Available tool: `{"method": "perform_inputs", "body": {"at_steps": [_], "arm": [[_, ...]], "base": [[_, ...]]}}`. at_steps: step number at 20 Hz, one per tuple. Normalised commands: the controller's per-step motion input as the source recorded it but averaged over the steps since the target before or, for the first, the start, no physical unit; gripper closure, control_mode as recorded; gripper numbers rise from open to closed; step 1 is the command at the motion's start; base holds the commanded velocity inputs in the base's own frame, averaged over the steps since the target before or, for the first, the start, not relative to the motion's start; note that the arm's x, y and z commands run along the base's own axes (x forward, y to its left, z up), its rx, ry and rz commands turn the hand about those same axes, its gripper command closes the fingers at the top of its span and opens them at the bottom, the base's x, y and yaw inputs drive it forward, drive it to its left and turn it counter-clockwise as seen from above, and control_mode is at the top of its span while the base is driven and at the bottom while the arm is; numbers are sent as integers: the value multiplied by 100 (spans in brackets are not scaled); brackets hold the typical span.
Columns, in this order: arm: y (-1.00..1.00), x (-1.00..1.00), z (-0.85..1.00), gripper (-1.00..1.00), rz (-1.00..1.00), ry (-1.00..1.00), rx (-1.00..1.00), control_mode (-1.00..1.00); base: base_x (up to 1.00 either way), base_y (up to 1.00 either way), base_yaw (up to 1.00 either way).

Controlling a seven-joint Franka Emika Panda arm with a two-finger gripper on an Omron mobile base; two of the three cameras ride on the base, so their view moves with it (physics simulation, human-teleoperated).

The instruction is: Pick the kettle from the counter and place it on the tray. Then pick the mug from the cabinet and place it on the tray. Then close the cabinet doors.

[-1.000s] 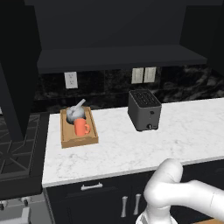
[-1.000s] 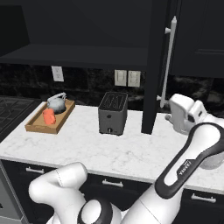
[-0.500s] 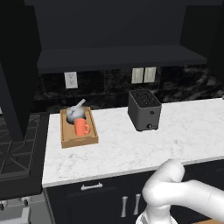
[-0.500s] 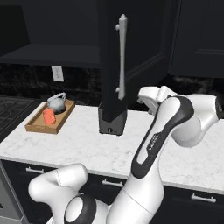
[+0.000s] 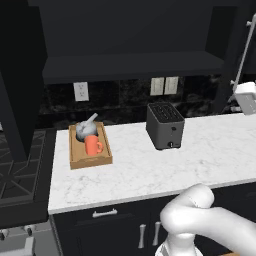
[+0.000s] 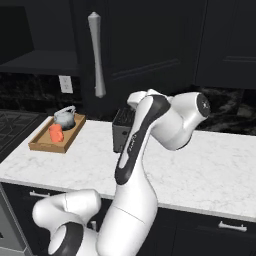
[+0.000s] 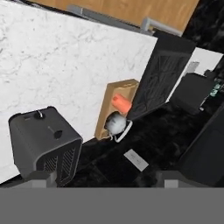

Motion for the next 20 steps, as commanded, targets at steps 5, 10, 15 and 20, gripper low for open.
{"method": "perform_inputs", "body": {"at_steps": [5, 10, 15, 20], "arm": [[72, 76, 0, -100, -18, 0, -1, -100], [62, 84, 1, -100, -21, 0, 0, -100], [50, 82, 19, -100, -29, 9, -2, -100], [46, 78, 19, -100, -31, 9, -4, -100]], "base": [[0, 0, 0], [0, 0, 0], [0, 0, 0], [0, 0, 0]]}}
